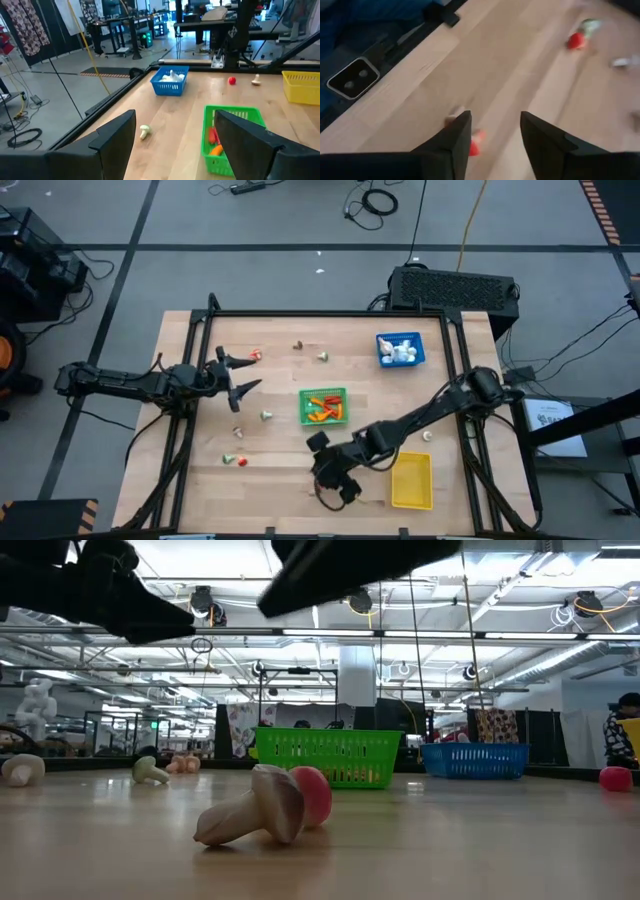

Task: Sort produce into baskets
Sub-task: Put the orange mushroom into the yellow bin

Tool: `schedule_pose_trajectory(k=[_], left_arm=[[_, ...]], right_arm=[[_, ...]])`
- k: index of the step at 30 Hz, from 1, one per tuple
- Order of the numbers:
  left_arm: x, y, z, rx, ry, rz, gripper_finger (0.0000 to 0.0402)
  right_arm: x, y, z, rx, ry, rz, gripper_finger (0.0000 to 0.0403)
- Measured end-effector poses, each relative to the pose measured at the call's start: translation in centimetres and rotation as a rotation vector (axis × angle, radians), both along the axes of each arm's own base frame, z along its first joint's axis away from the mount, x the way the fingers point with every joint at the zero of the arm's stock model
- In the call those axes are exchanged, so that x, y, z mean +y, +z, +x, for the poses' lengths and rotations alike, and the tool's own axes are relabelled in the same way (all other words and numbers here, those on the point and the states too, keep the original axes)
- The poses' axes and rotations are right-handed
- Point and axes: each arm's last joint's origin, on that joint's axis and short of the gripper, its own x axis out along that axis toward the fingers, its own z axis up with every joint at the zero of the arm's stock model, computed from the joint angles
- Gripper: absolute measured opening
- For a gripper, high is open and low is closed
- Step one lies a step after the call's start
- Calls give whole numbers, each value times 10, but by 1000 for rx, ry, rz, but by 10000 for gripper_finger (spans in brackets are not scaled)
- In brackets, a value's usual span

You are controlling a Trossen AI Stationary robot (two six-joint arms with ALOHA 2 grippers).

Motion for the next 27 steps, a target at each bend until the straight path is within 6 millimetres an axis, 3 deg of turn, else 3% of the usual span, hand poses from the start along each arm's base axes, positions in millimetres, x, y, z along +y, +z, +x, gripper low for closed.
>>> schedule_pose_trajectory(k=[10,16,24,27], left_arm=[[-1,0,0,2,-39,13,279],[-2,0,1,3,-62,20,279],[-2,6,1,-45,-62,45,279],[-2,6,1,-46,-62,49,279]], right_arm=[[9,-45,6,110,-21,-16,242],[11,-64,8,126,32,-77,239],[10,-65,8,123,23,-102,223],[13,-76,10,141,12,-91,219]])
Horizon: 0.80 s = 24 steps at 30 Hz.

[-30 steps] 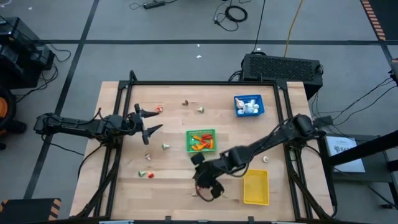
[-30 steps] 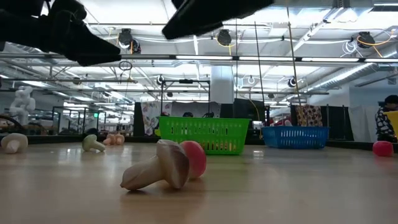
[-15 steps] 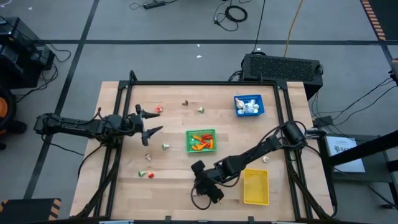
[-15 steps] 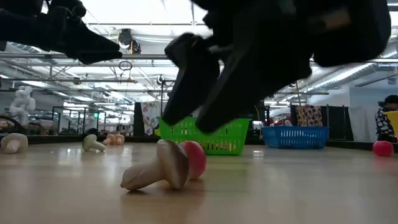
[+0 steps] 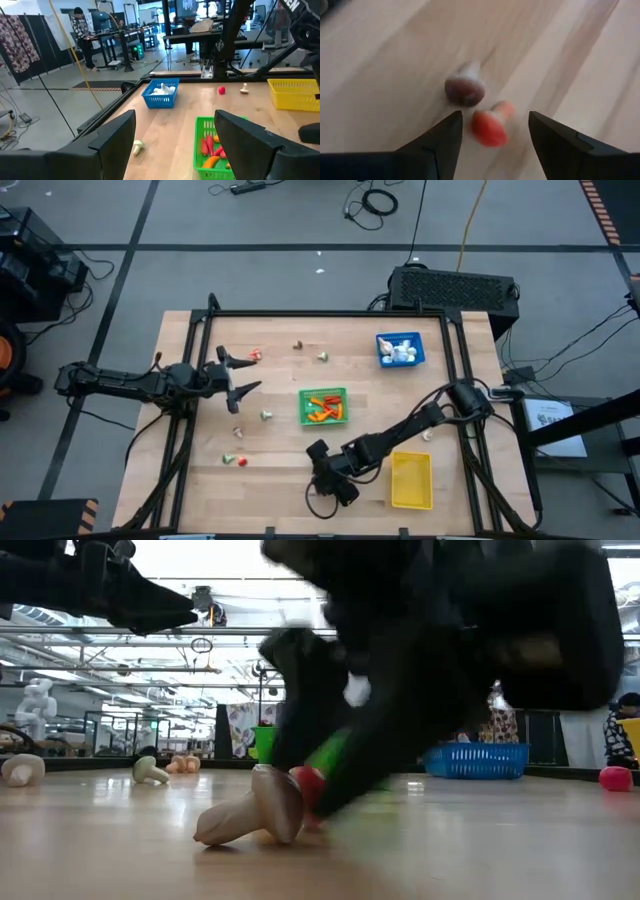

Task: Sort produce into baskets
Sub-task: Put the orange mushroom into the yellow bin

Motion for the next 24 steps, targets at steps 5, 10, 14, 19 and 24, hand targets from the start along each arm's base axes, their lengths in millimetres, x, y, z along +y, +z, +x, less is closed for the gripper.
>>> schedule_pose_trajectory(k=[5,10,14,19,24], left_arm=[[0,0,0,4,0,13,279],[0,0,0,4,-3,13,279],[0,0,0,4,-5,14,279],[0,0,0,4,-5,14,279],[0,0,0,5,-5,14,279]], right_arm=[[2,-7,1,7,2,-6,211],[1,-7,1,9,-3,-4,191],[1,-6,0,11,-1,-3,159],[2,-4,0,14,0,-4,111],[2,12,6,53,-19,-36,78]])
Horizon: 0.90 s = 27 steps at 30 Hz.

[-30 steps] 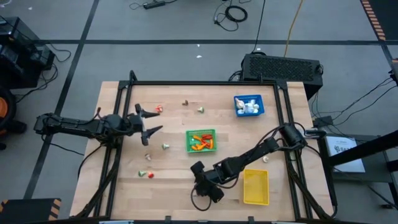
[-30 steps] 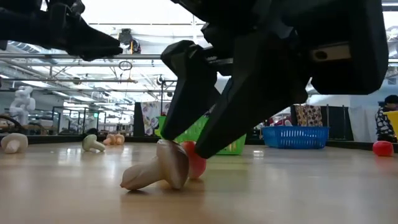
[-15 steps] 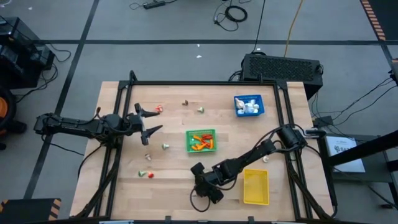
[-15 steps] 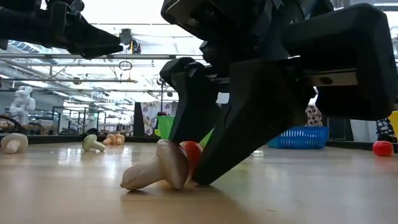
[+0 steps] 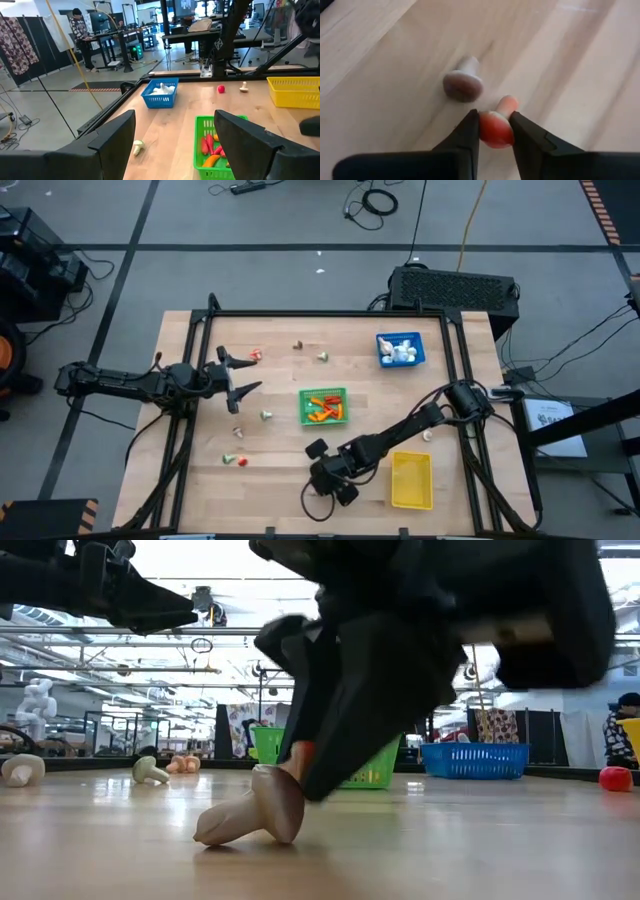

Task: Sort produce into baskets
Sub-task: Put the orange mushroom into the yellow bin

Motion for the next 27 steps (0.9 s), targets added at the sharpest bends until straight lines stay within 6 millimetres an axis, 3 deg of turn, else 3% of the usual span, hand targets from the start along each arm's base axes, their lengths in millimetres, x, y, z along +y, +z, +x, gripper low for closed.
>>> schedule_pose_trajectory(k=[7,14,19,27], left_arm=[[0,0,0,1,-1,0,279],[0,0,0,1,-1,0,279],[0,0,0,1,-2,0,279],[0,0,0,1,-2,0,279]], right_arm=[[-6,48,-2,195,-145,-121,82],[-18,90,-28,490,-431,-183,88],[-23,97,-46,642,-660,-246,88],[-6,79,-65,749,-675,-249,88]])
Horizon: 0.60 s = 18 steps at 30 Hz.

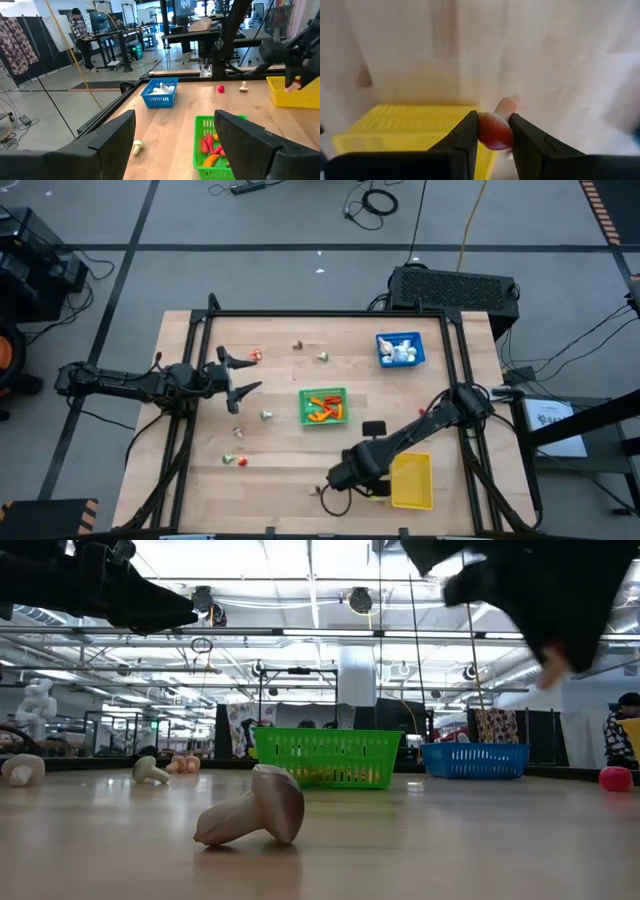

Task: Sort produce into baskets
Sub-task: Put the orange mushroom into the yellow bin

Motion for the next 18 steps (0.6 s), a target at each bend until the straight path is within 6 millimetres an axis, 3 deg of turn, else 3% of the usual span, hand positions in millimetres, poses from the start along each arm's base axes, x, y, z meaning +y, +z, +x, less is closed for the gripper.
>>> schedule_pose_trajectory(k=[3,13,18], left_arm=[[0,0,0,0,0,0,279],[0,0,0,-2,0,0,279],[0,1,0,-5,0,3,279]], right_arm=[[5,-7,-11,55,-41,19,88],[23,6,-41,45,-148,12,89],[36,-3,-55,113,-221,22,89]])
